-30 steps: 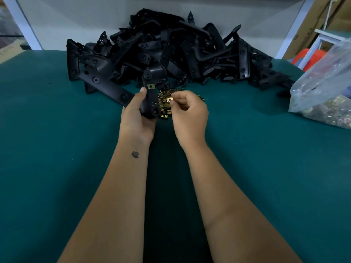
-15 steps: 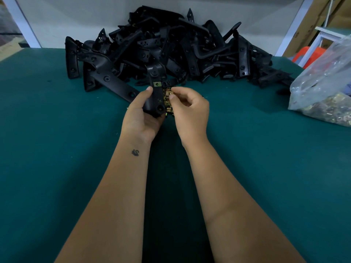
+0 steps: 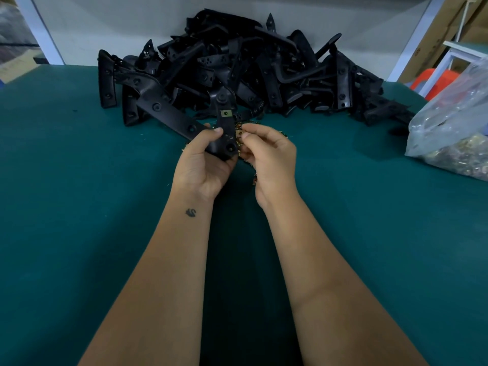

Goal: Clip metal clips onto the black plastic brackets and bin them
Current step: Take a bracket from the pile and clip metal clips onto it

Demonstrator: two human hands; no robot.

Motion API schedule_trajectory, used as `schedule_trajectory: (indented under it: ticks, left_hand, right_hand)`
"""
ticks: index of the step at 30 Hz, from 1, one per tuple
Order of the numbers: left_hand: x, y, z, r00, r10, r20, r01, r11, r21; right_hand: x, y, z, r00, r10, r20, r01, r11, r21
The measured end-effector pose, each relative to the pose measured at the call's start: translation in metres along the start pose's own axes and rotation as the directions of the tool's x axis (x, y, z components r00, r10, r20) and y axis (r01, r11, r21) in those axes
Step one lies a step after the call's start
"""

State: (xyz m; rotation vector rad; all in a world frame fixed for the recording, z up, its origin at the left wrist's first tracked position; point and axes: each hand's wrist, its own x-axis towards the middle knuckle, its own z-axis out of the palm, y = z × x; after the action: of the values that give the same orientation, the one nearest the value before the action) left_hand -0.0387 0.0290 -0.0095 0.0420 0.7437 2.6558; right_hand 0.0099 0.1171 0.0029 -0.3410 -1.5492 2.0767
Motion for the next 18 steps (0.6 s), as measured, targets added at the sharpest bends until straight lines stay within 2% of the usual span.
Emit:
schedule_trajectory:
  ticks: [13,18]
  left_hand:
    - [0.0005,-0.0015,-0.0001,1.000,0.004,0.003,-0.004,1.000,-0.016]
    - [0.0010,-0.0014,-0.0022,0.999,0.014,0.043,-0.012,0.999,-0.030]
  right_hand:
    - [0.0024,0.0038,-0.0001,0.999,0.027,0.024,-0.028,0.998,0.060]
    - [0.0019,0.0035,0.0012,0.999,0.026,0.031,-0.028,0.998,0.063]
